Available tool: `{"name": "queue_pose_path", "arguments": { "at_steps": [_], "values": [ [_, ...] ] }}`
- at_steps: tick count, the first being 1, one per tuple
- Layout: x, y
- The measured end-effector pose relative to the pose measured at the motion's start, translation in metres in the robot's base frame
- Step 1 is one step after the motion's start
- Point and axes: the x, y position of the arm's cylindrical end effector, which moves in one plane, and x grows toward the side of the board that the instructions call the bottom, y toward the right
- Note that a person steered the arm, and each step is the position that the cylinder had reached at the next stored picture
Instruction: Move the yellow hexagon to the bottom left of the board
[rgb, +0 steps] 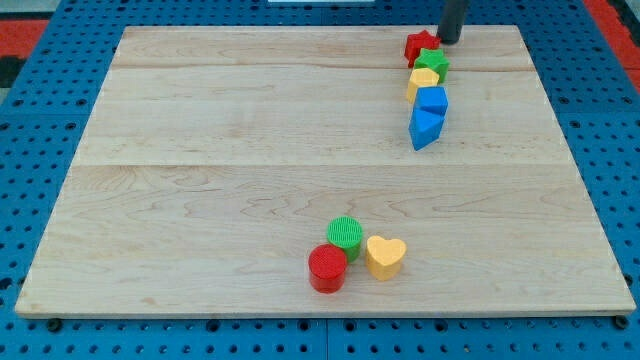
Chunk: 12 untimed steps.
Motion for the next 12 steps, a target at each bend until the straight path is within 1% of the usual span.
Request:
{"name": "queue_pose_path", "arguments": {
  "at_steps": [1, 2, 3, 4, 6, 8, 9, 10, 12],
  "values": [
    [0.027, -0.028],
    [0.077, 0.009],
    [0.074, 0.047],
    [0.097, 0.079],
    [0.101, 0.038],
    [0.079, 0.000],
    [0.132, -0.027],
    [0.160, -0.052],
    [0.196, -0.058]
  ]
}}
